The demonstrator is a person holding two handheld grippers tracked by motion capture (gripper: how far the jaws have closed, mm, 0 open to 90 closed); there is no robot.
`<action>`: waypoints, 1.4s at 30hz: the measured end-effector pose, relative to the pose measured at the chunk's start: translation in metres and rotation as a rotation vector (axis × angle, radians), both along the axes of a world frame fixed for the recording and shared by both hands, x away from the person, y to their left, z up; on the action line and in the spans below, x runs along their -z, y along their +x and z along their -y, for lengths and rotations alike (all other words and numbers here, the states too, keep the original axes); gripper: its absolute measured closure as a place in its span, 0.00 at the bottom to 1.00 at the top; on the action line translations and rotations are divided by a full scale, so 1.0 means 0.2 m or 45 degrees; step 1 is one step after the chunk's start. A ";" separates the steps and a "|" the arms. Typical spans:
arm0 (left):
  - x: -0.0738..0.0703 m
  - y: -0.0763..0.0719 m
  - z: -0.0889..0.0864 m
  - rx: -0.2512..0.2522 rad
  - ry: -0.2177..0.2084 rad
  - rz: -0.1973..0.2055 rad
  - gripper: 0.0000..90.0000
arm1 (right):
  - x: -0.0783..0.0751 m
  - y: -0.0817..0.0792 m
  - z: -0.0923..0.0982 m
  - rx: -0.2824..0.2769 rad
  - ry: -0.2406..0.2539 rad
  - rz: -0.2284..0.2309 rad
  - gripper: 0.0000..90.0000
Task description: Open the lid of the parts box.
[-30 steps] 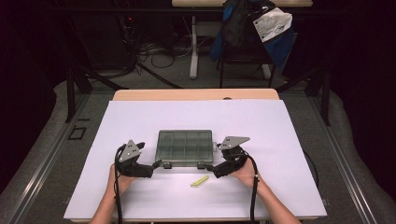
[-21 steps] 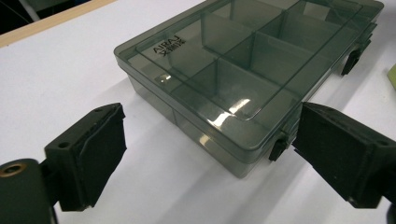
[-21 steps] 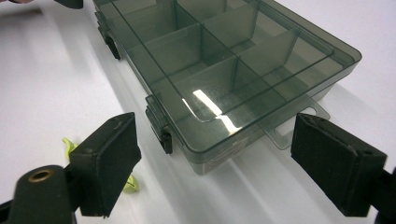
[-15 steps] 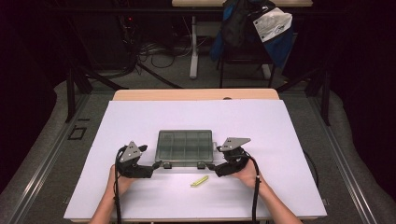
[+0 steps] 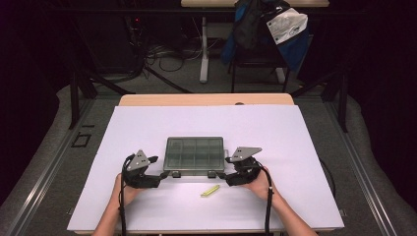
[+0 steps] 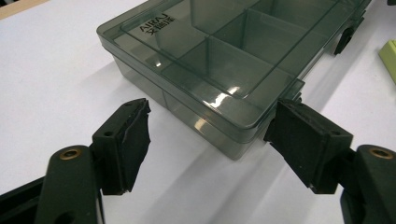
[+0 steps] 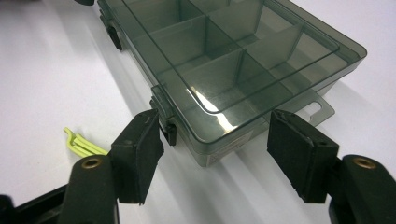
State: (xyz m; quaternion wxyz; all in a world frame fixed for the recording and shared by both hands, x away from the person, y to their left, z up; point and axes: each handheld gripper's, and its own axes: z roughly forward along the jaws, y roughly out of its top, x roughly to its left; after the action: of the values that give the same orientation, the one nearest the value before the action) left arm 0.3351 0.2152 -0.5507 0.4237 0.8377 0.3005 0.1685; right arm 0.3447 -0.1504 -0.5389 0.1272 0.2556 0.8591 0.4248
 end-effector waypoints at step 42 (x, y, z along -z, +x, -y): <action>0.03 -0.01 0.03 0.089 0.067 -0.013 0.52 | 0.05 0.02 -0.02 0.027 -0.042 -0.041 0.44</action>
State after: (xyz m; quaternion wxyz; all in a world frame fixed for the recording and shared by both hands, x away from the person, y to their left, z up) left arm 0.3333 0.2090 -0.5564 0.4055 0.8595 0.2685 0.1572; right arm 0.3479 -0.1468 -0.5489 0.1220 0.2693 0.8652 0.4049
